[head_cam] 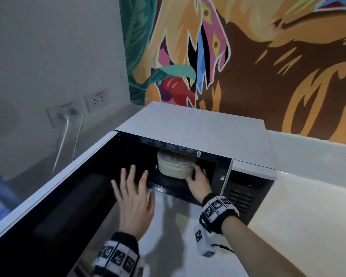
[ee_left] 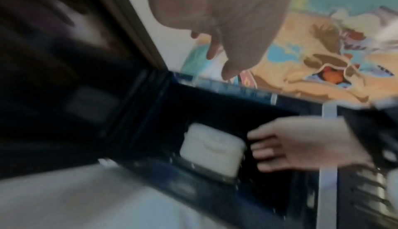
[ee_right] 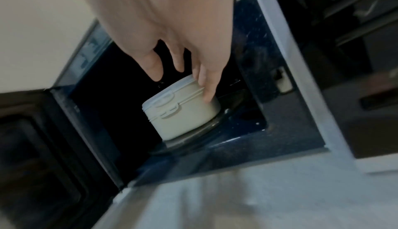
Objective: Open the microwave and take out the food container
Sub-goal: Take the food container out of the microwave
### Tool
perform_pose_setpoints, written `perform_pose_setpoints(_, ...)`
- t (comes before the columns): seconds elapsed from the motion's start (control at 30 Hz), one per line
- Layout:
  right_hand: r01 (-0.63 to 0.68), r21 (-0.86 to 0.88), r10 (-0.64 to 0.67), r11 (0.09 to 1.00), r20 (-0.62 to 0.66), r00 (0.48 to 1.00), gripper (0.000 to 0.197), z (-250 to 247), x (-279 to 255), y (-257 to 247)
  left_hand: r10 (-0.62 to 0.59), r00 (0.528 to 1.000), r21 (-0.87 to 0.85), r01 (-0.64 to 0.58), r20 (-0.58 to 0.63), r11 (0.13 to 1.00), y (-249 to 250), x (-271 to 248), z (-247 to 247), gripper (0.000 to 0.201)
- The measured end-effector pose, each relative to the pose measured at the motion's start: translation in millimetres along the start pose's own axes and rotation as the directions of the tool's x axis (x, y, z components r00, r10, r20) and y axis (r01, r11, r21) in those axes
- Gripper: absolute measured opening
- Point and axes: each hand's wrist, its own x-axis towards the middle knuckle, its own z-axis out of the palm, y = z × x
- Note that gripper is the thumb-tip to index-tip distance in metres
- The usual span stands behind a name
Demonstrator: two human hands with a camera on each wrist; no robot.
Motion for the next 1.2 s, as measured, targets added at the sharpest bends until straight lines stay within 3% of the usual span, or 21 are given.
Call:
perform_pose_setpoints(0.1, -0.178, 0.117, 0.185, 0.977, -0.051, 0.981, 0.045, -6.2, 30.4, -6.3, 0.085, 0.974, -0.210, -0.040, 0.211, 0.977, 5.5, 57.9, 49.9, 0.056)
perform_pose_setpoints(0.17, -0.298, 0.205, 0.304, 0.932, 0.002, 0.953, 0.047, -3.6, 46.9, -9.1, 0.036, 0.945, -0.334, 0.079, 0.326, 0.939, 6.9, 94.8, 65.9, 0.058)
perform_pose_setpoints(0.23, -0.378, 0.327, 0.368, 0.866, 0.095, 0.925, 0.050, 2.5, 59.1, -11.2, -0.071, 0.905, -0.343, 0.230, 0.420, 0.911, 5.2, 125.4, 74.9, 0.061)
perform_pose_setpoints(0.3, -0.417, 0.403, 0.399, 0.815, 0.131, 0.907, 0.043, 2.6, 74.1, -8.4, -0.099, 0.848, -0.330, 0.307, 0.521, 0.893, 11.8, 154.1, 85.1, 0.061)
perform_pose_setpoints(0.4, -0.395, 0.392, 0.359, 0.831, 0.166, 0.919, 0.033, 1.7, 79.0, -9.1, -0.123, 0.784, -0.347, 0.402, 0.608, 0.847, 10.5, 172.4, 88.2, 0.052)
perform_pose_setpoints(0.47, -0.398, 0.397, 0.352, 0.827, 0.187, 0.917, 0.034, 4.0, 81.6, -5.1, -0.130, 0.764, -0.393, 0.460, 0.631, 0.796, 5.5, 179.9, 96.4, 0.057)
perform_pose_setpoints(0.57, -0.418, 0.452, 0.355, 0.788, 0.222, 0.908, 0.042, 6.9, 79.5, -5.4, -0.114, 0.756, -0.519, 0.542, 0.645, 0.661, -13.1, 184.5, 111.2, 0.079)
perform_pose_setpoints(0.67, -0.408, 0.499, 0.343, 0.764, 0.221, 0.913, 0.060, 8.4, 68.8, -8.3, -0.107, 0.782, -0.574, 0.536, 0.614, 0.619, -19.9, 169.3, 104.2, 0.083)
perform_pose_setpoints(0.77, -0.287, 0.485, 0.223, 0.826, 0.187, 0.957, 0.052, 2.2, 37.3, -18.9, -0.084, 0.848, -0.659, 0.465, 0.523, 0.591, -7.6, 138.1, 73.3, 0.097)
perform_pose_setpoints(0.9, -0.168, 0.494, 0.079, 0.853, 0.197, 0.977, 0.062, -21.1, -24.2, -22.3, -0.071, 0.903, -0.697, 0.375, 0.423, 0.611, -1.0, 80.9, 47.7, 0.082)
perform_pose_setpoints(1.03, -0.229, 0.595, 0.091, 0.770, 0.253, 0.963, 0.069, -44.4, -95.7, 22.1, -0.093, 0.858, -0.605, 0.428, 0.505, 0.671, 28.5, -3.4, 27.0, 0.095)
perform_pose_setpoints(1.13, -0.317, 0.633, 0.198, 0.706, 0.253, 0.947, 0.074, -70.6, -156.4, 72.9, 0.009, 0.817, -0.610, 0.424, 0.577, 0.670, 74.6, -61.9, 22.9, 0.095)
perform_pose_setpoints(1.2, -0.322, 0.662, 0.275, 0.677, 0.178, 0.945, 0.076, -94.5, -194.8, 105.7, 0.090, 0.782, -0.615, 0.408, 0.617, 0.675, 108.6, -91.4, 28.7, 0.093)
